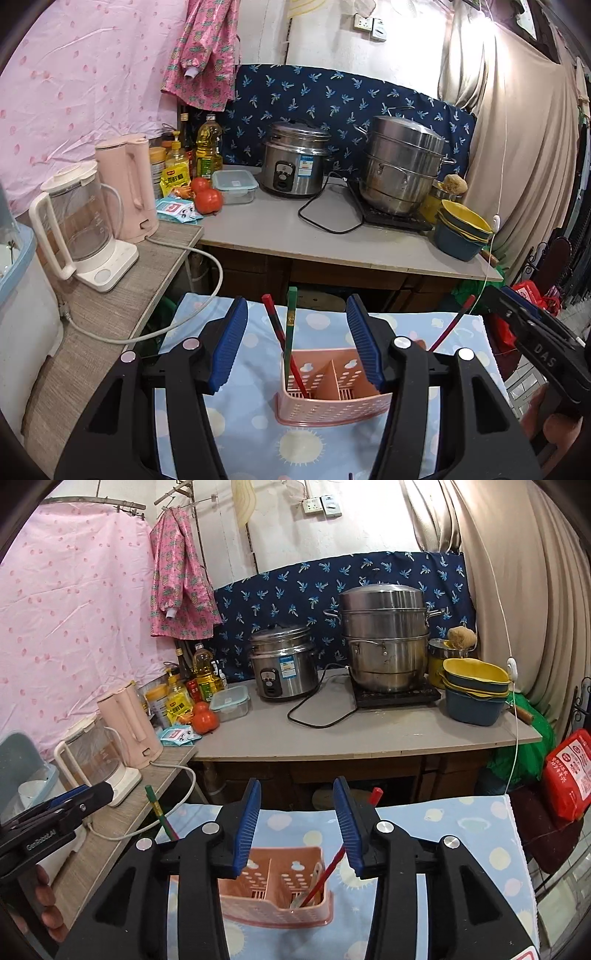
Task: Organize utensils
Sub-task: 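Open the left tool over the basket while the right tool releases its chopstick into it, then move both open tools back down to the remaining utensils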
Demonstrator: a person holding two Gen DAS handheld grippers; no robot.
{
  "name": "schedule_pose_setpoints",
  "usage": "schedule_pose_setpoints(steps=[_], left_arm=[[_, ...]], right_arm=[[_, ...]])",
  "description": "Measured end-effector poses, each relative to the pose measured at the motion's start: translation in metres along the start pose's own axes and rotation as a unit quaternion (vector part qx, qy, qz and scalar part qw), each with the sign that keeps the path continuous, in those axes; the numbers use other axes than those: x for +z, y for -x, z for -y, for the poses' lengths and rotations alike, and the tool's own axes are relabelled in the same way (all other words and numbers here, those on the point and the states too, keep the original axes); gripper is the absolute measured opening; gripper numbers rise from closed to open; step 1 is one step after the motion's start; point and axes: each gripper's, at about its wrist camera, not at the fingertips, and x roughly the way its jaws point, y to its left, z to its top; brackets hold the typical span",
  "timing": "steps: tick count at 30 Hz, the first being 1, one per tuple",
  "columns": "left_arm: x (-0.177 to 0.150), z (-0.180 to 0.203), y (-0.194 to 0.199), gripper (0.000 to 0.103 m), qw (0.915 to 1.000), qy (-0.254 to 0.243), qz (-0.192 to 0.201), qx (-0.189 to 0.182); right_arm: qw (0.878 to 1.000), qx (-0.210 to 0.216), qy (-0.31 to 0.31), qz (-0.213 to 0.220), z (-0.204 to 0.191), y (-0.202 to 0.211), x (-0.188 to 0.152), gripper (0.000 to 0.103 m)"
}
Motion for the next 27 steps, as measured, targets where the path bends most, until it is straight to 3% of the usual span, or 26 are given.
schedule_pose_setpoints(steps=[6,13,27], left_arm=[[-0.017,-0.004,0.017,0.053,1.0,0.0,-0.009,0.0],[-0.062,-0.004,0.041,0.053,0.9994,-0.007,-0.034,-0.002],[-0.198,-0.005,0.074,0.053,0.9912,0.006,-0.132,-0.006]], right_arm=[[1.0,0.005,-0.009,0.001,0.004,0.03,-0.014,0.042],[1.0,-0.012,0.0,-0.013,0.009,0.069,-0.054,0.042],[0.994,-0.038,-0.001,-0.104,0.028,0.126,-0.184,0.042]])
